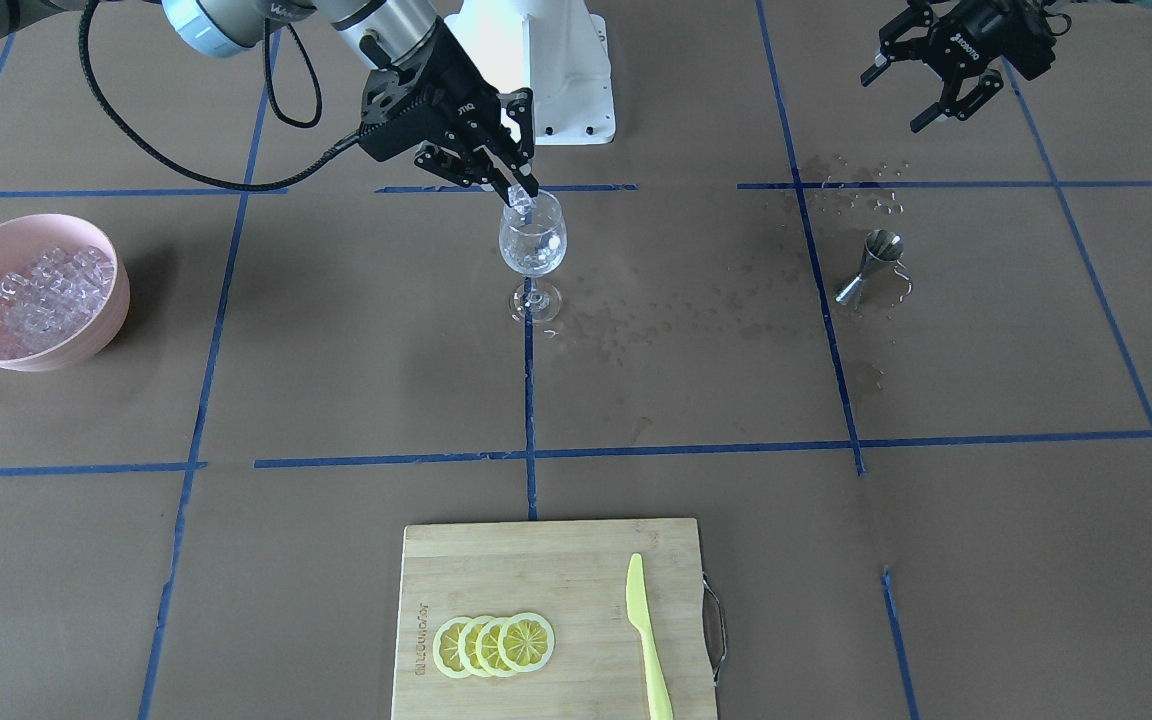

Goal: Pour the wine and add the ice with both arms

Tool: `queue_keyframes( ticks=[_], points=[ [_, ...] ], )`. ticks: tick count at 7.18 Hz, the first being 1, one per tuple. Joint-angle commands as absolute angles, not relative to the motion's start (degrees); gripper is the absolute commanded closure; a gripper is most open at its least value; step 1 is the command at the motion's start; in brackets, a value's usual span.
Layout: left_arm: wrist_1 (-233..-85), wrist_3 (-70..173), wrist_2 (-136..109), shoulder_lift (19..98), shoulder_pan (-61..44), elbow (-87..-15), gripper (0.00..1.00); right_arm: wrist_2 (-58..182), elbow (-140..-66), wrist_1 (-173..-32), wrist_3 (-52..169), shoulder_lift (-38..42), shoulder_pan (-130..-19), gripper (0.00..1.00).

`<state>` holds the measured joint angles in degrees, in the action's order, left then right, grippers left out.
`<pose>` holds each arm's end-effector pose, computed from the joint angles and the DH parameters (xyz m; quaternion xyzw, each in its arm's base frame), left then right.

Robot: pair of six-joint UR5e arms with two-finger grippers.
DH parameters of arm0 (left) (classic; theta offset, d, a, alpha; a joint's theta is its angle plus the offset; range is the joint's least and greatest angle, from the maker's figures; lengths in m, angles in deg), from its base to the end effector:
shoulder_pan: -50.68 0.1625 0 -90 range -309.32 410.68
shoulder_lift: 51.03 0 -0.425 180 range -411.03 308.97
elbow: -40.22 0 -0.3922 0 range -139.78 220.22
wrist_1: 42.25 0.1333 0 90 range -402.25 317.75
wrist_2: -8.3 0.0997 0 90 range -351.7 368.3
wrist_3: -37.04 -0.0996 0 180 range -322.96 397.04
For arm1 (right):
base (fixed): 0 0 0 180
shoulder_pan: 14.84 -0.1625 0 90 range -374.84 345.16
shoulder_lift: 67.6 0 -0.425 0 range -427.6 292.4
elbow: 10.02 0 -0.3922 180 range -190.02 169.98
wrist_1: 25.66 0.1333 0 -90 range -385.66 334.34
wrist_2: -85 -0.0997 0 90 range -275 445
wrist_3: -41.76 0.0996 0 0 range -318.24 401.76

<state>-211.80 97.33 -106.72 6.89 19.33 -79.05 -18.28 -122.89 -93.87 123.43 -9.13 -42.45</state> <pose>0.1889 -0.2218 0.4655 0.1616 0.6083 0.1235 0.7673 -0.4526 -0.3613 0.1322 0.1025 -0.6110 0.0606 0.7826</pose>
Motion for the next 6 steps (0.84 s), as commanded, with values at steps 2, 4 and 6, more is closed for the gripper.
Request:
queue_keyframes(
  ticks=[2,4,6],
  points=[
    [-211.8,97.3,-109.6,7.5,17.6,-79.1,0.00,-18.2,-122.6,-93.9,125.9,-9.4,-42.3,0.10],
    [-210.7,97.3,-116.6,7.8,13.7,-79.5,0.00,-17.6,-122.5,-94.0,127.3,-10.2,-42.3,0.01],
    [-204.9,97.3,-119.7,10.2,11.7,-81.8,0.00,-17.6,-122.9,-93.9,127.4,-10.2,-42.3,0.01]
  ],
)
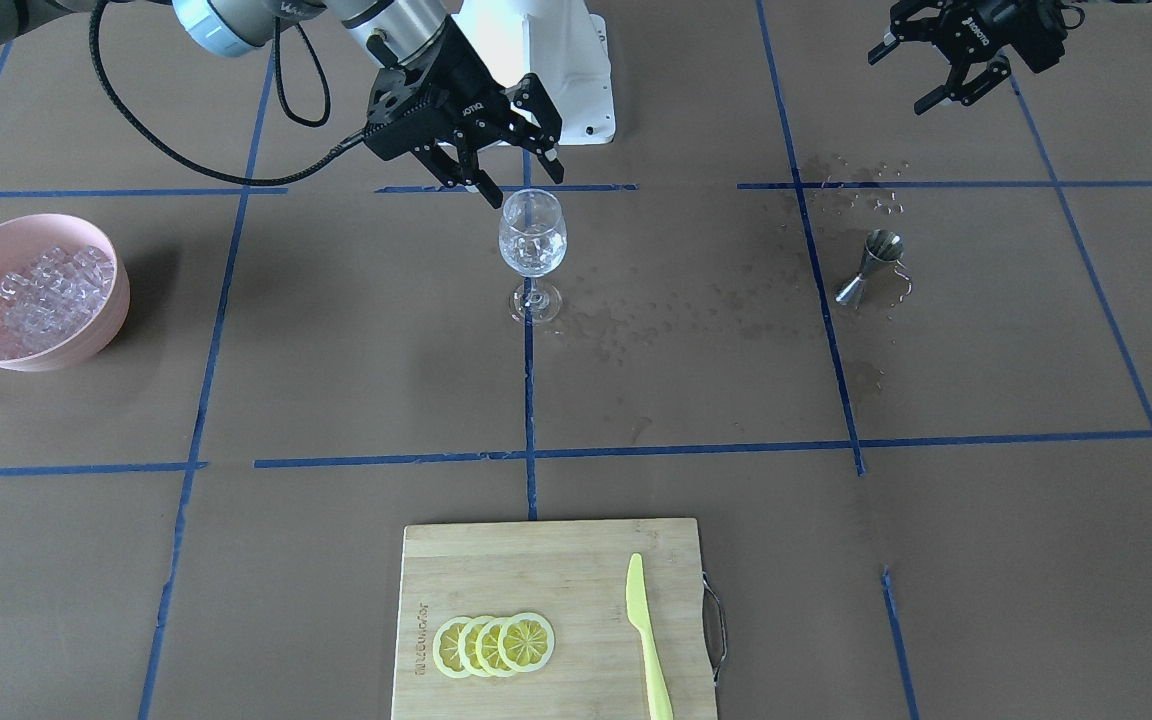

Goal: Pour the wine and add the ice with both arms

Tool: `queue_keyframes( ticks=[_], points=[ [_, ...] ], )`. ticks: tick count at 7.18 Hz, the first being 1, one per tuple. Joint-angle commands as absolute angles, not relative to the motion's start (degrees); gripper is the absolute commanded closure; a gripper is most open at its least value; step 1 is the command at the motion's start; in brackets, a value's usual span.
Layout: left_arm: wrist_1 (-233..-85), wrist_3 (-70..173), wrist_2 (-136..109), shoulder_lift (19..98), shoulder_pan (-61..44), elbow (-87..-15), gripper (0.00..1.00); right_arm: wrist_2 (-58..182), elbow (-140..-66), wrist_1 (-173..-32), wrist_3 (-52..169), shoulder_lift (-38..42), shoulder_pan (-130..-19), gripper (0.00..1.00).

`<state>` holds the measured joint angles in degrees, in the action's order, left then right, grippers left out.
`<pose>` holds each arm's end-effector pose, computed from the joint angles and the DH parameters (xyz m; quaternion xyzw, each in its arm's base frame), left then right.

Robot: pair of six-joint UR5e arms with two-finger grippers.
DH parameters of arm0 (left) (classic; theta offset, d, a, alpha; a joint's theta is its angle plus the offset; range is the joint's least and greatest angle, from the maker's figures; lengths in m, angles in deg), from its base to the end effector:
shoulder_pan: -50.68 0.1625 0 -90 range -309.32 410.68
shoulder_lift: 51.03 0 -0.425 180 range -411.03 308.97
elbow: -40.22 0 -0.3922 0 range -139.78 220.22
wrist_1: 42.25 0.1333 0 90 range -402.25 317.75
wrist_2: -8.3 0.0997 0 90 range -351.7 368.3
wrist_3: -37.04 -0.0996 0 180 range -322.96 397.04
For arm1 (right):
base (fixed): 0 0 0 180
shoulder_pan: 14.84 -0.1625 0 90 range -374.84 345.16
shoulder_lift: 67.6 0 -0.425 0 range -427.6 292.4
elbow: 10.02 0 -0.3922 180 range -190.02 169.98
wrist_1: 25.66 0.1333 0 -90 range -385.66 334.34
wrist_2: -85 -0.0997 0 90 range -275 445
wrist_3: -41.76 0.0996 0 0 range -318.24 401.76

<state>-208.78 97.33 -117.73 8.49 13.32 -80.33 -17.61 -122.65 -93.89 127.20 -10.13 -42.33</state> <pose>0.1757 -0.2281 0.4500 0.1233 0.6254 0.1415 0.7574 -0.4540 -0.3620 0.1238 0.0880 -0.6180 0.0877 0.7763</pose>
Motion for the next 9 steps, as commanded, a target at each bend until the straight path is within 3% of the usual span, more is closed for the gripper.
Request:
queue_keyframes(
  ticks=[1,5,9],
  points=[
    [-201.0,97.3,-120.7,12.3,11.1,-83.0,0.00,-17.7,-123.1,-93.9,127.4,-10.5,-42.4,0.01],
    [-185.0,96.0,-120.9,22.5,8.3,-84.1,0.00,-17.9,-124.7,-96.4,127.3,-10.3,-42.5,0.00],
    [-167.5,86.4,-120.9,39.8,-5.1,-80.3,0.00,-19.8,-126.0,-100.8,126.1,-9.8,-49.1,0.00]
  ],
)
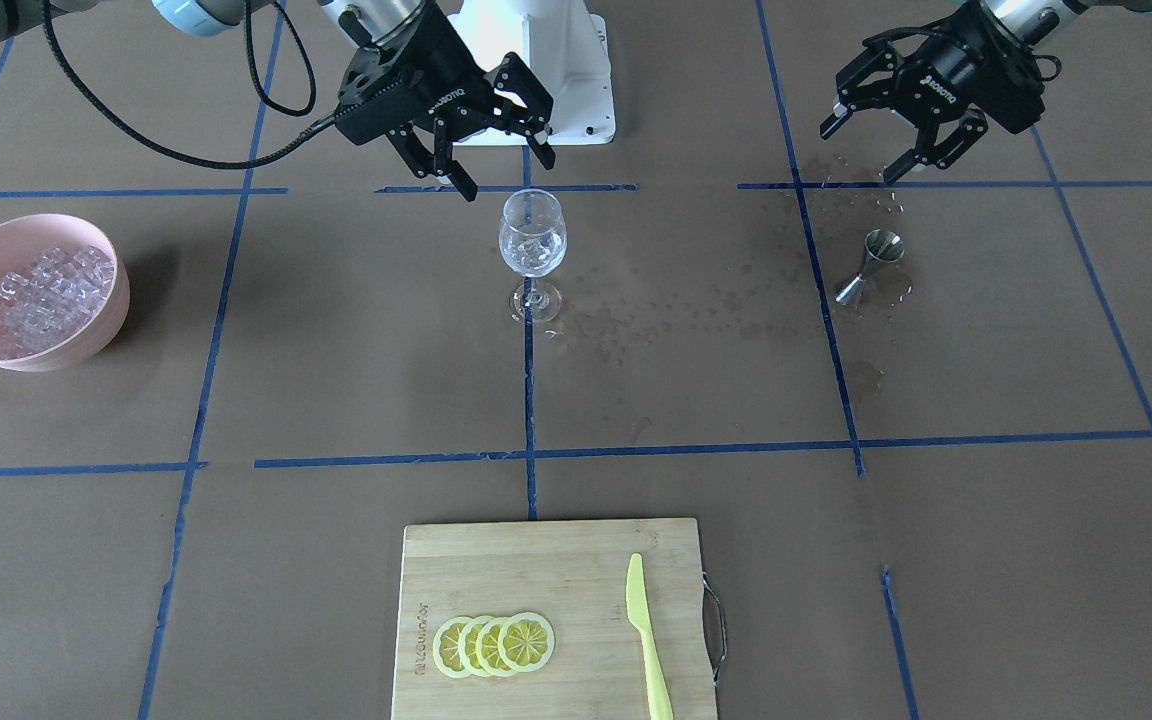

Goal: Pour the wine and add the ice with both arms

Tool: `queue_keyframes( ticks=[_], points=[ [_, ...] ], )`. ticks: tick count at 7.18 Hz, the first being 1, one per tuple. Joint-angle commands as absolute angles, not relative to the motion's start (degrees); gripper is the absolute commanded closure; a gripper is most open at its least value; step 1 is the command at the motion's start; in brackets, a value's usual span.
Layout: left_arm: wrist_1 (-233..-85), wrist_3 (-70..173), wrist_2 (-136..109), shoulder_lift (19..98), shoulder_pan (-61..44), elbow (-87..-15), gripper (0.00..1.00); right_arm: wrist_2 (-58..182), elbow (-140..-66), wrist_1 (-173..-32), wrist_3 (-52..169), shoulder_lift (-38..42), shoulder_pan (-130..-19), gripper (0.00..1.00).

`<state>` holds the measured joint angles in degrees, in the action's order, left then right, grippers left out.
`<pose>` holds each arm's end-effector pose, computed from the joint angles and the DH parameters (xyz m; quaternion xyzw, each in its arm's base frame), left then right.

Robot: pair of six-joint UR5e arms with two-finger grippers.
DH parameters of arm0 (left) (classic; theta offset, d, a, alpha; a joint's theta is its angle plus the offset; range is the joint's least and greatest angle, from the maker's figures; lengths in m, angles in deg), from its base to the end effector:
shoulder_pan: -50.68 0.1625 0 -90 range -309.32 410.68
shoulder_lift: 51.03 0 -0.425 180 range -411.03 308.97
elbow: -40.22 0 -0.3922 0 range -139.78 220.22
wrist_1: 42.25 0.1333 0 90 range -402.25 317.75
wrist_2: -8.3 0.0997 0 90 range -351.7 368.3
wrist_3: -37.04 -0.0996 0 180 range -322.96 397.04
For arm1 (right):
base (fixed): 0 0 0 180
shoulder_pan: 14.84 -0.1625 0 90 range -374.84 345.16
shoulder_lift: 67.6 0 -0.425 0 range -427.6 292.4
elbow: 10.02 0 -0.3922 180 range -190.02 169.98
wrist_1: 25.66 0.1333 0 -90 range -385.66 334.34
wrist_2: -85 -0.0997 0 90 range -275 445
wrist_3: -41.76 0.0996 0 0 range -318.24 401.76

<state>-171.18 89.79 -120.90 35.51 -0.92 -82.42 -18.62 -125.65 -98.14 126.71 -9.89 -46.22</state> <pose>0.2092 -0.3772 0.3318 0.1708 0.5713 0.0889 0.7978 -0.4158 -0.3823 0.1173 0.1008 -0.6064 0.1082 0.7813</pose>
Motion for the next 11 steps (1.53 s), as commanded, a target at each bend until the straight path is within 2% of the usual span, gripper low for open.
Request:
queue_keyframes(
  ticks=[1,4,7,9,11],
  points=[
    [-167.1,82.3,-120.9,41.3,-9.4,-77.2,0.00,-20.5,-125.9,-103.9,122.7,-9.6,-51.9,0.00],
    [-167.1,66.4,-120.4,44.6,-21.8,-62.9,0.00,-22.5,-125.2,-114.3,103.4,-3.7,-60.2,0.00],
    [-162.6,48.4,-119.3,44.5,-31.3,-53.2,0.00,-27.4,-118.8,-119.9,85.1,-0.2,-71.3,0.00],
    [-152.2,36.4,-119.2,44.9,-36.3,-50.9,0.00,-33.0,-113.0,-122.3,70.7,1.2,-80.0,0.00],
    [-141.6,33.4,-119.4,44.9,-36.9,-51.5,0.00,-40.9,-104.2,-122.0,58.0,1.4,-88.6,0.00]
  ],
)
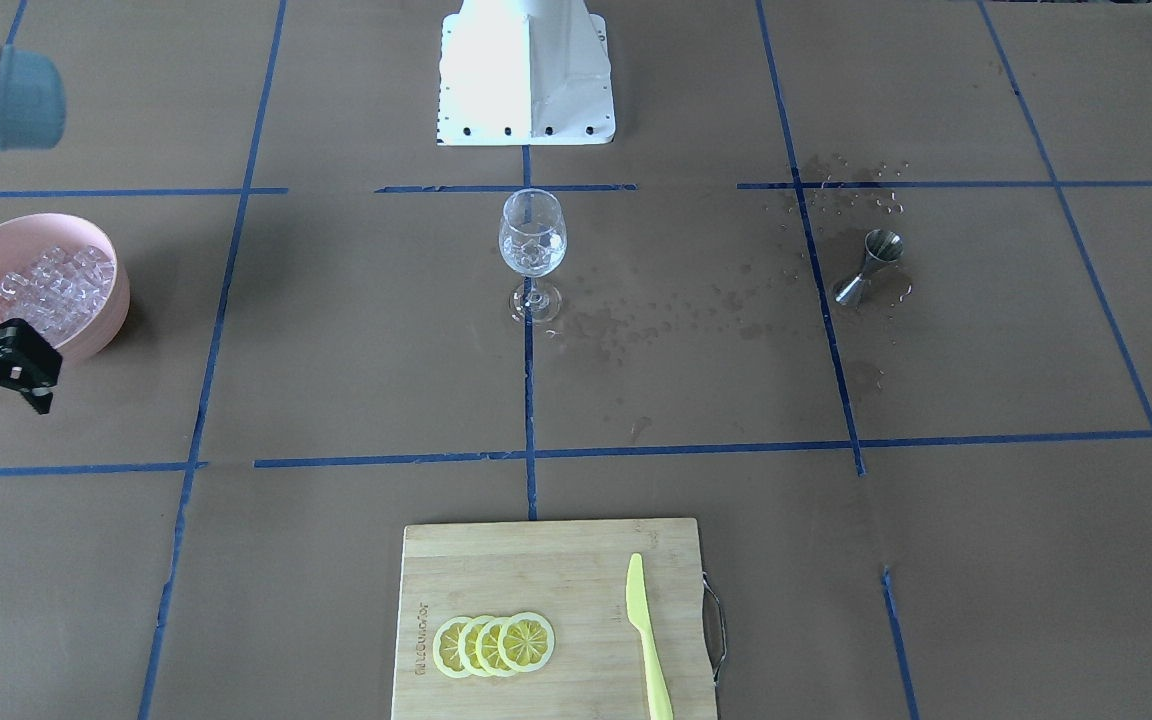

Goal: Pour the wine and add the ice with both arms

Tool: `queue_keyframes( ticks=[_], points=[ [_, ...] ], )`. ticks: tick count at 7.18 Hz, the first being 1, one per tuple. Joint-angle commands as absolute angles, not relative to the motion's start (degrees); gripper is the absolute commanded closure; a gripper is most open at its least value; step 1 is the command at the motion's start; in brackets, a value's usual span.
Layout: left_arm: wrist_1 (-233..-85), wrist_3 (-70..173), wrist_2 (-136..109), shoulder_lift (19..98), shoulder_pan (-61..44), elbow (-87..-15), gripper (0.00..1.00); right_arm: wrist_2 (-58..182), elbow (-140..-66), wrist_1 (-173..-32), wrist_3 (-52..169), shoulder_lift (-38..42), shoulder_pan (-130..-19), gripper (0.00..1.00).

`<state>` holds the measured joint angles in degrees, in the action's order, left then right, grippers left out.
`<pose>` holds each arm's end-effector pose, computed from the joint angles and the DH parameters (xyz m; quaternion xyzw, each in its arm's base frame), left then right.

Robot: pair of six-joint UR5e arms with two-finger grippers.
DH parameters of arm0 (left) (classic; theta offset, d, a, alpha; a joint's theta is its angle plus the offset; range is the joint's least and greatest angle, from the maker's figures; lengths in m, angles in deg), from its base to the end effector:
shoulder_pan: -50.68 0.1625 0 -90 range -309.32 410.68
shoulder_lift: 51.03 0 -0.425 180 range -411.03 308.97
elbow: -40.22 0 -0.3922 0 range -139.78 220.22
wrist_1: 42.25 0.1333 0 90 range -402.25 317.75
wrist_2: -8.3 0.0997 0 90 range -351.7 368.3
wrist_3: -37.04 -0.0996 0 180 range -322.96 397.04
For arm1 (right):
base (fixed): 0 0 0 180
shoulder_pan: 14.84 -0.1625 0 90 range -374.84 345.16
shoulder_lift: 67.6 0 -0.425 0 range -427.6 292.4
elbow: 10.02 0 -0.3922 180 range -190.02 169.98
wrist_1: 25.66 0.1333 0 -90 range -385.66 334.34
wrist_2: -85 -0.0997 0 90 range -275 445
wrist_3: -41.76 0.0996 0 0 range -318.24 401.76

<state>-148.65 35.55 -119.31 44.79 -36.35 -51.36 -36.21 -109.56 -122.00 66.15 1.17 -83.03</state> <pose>-0.0437 -0.5581 0.5668 0.1911 0.3179 0.1025 0.9230 -0.1534 -0.6031 0.3943 0.0843 -0.3218 -0.0357 0.9424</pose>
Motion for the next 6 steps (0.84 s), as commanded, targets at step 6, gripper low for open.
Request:
queue_keyframes(
  ticks=[6],
  points=[
    [-132.6,33.0,-125.8,41.0,-37.7,-52.1,0.00,-50.6,-93.2,-119.3,37.0,12.2,-103.9,0.00]
  ],
)
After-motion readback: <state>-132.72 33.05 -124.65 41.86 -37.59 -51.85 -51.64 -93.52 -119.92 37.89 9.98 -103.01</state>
